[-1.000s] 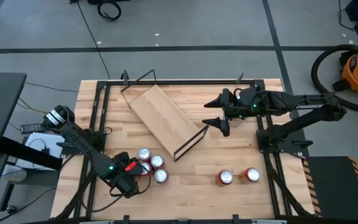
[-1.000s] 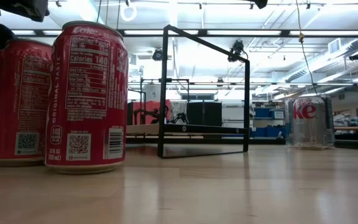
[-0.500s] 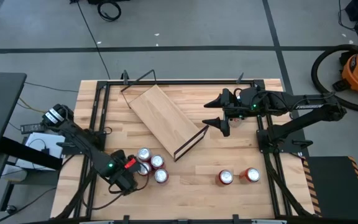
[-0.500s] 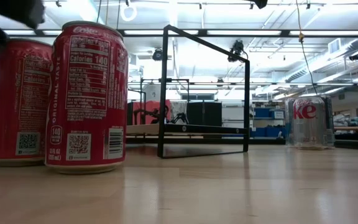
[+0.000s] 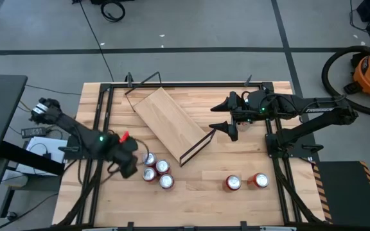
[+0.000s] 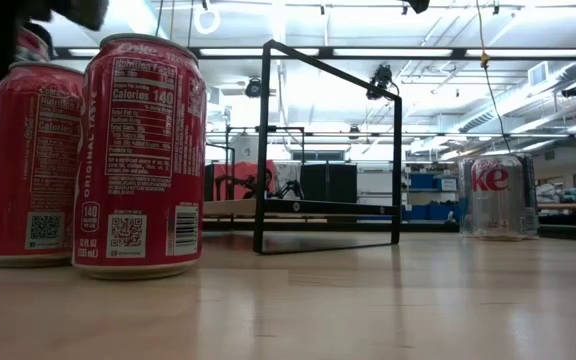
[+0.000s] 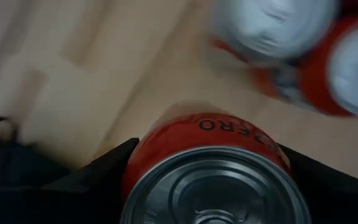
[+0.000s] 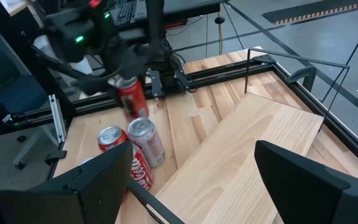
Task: Place canned beverage on shelf
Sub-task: Put the left red and black soda can on the shelf
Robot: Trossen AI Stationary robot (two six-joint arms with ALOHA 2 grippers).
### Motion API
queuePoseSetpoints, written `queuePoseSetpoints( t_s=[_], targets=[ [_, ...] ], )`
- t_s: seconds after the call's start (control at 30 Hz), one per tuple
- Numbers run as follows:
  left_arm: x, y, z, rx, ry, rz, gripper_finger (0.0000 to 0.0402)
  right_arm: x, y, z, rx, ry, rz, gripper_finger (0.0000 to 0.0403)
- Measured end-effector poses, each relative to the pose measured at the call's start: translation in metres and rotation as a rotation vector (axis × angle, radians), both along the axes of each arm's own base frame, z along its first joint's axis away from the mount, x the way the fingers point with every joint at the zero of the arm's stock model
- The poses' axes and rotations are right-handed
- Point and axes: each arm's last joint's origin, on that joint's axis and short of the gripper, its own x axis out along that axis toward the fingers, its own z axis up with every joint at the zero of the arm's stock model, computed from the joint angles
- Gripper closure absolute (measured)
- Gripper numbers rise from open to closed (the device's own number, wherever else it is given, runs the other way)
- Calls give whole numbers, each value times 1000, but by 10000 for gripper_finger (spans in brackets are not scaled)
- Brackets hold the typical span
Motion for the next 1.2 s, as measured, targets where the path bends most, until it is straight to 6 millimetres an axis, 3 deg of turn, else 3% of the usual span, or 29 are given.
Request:
queuePoseSetpoints(
  t_s=[0.23, 0.53, 0.77, 0.97, 1.2],
  targets=[
    [8, 53, 7, 14, -8, 152, 95, 0, -1, 0, -11, -4, -12, 56],
    [57, 96, 19, 15, -165, 28, 95, -2, -1, 0, 2, 9, -33, 56],
    [120, 108, 22, 56, -141, -152, 95, -14, -4, 3, 0, 11, -123, 56],
    [172, 110, 16, 64, -133, -204, 95, -27, -7, 4, 4, 28, -202, 56],
    [200, 98, 7, 18, -135, -235, 95, -31, -7, 6, -1, 27, -212, 56]
  ],
)
